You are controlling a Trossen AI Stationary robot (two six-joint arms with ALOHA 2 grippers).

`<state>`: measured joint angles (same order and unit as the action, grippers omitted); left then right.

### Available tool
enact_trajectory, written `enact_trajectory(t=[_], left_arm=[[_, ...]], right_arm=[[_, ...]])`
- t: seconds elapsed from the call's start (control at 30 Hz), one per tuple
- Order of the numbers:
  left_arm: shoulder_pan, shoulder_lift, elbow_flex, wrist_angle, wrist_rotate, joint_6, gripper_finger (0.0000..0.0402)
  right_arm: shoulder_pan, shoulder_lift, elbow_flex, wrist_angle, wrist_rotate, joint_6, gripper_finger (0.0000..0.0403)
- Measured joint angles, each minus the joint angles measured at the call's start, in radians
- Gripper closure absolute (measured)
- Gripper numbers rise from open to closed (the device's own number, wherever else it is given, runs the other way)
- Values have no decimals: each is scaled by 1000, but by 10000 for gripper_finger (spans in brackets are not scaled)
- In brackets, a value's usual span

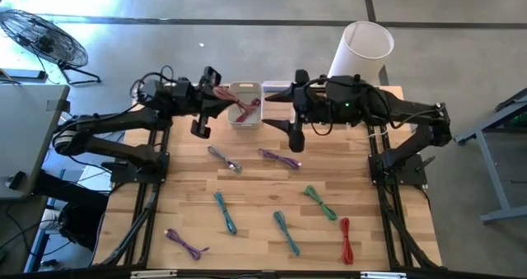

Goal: Pick & Place USB Port
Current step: Put the light pink USB cable into the transparent bin

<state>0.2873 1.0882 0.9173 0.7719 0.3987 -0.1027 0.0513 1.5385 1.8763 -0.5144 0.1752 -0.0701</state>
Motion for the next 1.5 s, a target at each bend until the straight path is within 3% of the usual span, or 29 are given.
enact_trajectory(t=[0.27,1.5], left_arm=[[-21,79,0,123,22,0,394],[-33,126,1,151,98,-25,394]], right_arm=[[1,40,0,-28,2,-25,143],[-31,115,0,19,-76,-66,143]])
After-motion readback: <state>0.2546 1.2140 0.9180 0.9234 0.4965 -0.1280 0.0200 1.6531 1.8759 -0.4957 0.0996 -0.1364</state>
